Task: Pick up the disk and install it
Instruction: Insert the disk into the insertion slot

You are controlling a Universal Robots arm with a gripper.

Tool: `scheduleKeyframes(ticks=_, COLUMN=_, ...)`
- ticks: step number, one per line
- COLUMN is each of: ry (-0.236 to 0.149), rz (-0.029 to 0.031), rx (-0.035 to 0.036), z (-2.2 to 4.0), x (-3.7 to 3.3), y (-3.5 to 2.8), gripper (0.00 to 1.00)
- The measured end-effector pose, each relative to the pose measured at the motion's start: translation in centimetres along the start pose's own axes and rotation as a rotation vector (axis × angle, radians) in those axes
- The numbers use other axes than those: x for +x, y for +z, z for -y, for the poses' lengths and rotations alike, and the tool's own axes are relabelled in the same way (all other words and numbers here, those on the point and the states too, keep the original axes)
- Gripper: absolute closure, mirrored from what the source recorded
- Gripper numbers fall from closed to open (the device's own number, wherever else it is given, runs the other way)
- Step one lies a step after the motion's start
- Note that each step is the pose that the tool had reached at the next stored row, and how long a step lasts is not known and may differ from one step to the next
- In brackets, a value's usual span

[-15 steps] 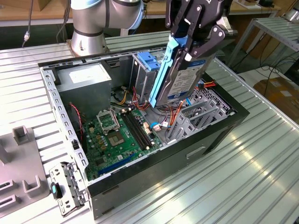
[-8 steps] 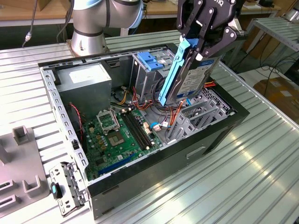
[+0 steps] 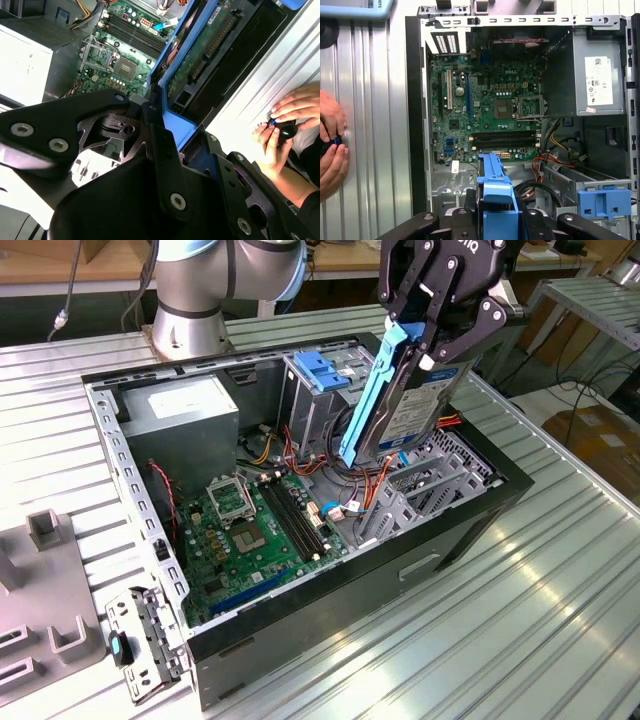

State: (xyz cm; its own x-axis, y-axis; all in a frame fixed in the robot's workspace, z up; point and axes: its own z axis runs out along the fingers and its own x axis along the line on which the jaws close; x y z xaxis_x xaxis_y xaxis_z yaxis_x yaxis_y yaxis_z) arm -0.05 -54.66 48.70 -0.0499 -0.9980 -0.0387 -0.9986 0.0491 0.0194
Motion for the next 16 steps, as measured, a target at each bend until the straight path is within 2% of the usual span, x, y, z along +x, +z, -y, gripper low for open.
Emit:
scheduleKeyframes(ticks=1, ry=0.0, rz=-0.0016, rx=0.0001, z=0.0, x=-0.01, y=0.0, gripper=0.63)
scheduleKeyframes(ticks=2, ry=0.0, rz=-0.0064, rx=0.0003, z=0.01, x=-0.01, y=-0.01, gripper=0.63)
scheduleKeyframes(ticks=3, ry=0.0, rz=-0.0142, rx=0.0007, z=0.01, x=0.0, y=-0.01, gripper=0.63)
scheduleKeyframes(ticks=4, ry=0.0, rz=-0.0184, rx=0.001, z=0.01, x=0.0, y=0.0, gripper=0.63)
scheduleKeyframes(ticks=9, ry=0.0, rz=-0.0197, rx=0.001, z=0.0, x=0.14, y=0.02, gripper=0.63)
scheduleKeyframes(ticks=13, ry=0.0, rz=-0.0198, rx=0.001, z=0.08, x=1.0, y=0.12, gripper=0.63)
scheduleKeyframes(ticks=16, ry=0.0, rz=-0.0202, rx=0.001, z=0.39, x=1.24, y=0.21, gripper=0.63)
